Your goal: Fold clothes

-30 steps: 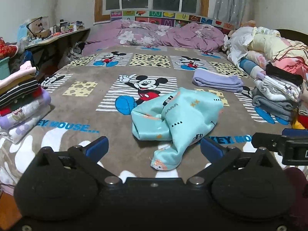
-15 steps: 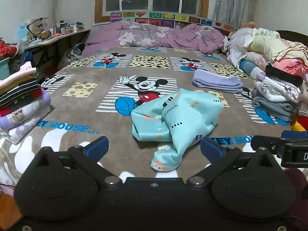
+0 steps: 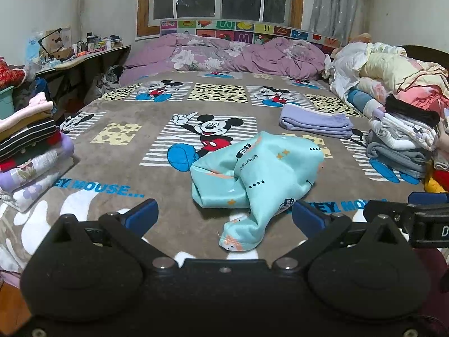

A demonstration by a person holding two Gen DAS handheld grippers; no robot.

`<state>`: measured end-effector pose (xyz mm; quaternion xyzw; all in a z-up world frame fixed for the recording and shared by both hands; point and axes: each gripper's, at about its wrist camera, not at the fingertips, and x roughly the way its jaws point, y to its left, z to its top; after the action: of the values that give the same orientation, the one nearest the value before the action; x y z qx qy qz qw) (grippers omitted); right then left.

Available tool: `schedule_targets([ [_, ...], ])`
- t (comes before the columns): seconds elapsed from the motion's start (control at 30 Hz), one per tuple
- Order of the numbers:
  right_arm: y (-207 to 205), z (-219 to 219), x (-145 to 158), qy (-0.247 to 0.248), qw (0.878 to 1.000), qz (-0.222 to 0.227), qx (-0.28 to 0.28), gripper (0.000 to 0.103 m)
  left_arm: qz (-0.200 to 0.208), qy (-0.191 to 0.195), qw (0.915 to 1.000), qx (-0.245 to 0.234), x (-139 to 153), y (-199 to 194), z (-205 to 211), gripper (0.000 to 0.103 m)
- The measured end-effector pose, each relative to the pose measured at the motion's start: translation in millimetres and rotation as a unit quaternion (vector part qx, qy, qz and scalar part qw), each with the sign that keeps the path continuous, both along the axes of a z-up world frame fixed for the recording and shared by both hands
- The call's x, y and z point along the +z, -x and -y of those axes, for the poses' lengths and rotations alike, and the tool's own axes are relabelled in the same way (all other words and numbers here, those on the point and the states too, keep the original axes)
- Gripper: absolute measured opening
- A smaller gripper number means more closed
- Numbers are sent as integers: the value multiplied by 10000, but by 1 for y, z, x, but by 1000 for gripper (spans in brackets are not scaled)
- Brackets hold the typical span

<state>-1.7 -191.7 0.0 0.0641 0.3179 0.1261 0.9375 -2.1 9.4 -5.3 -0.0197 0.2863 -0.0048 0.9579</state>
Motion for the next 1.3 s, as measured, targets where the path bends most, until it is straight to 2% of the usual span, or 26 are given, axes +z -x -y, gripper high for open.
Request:
schedule_targets([
  [0.77,-5,2,-2,14,10000,-28,-4,103,-42,98,9999,-57,-3,-6,1,103],
  [1.07,-17,5,-9,-40,9998,27,176,103,-181,422,9989,-103,-13,-24,-10,103],
  [1.3,-50,17,-19,-278,9987,9,423,103,-381,831,9954,-278,-29,-57,-22,103],
])
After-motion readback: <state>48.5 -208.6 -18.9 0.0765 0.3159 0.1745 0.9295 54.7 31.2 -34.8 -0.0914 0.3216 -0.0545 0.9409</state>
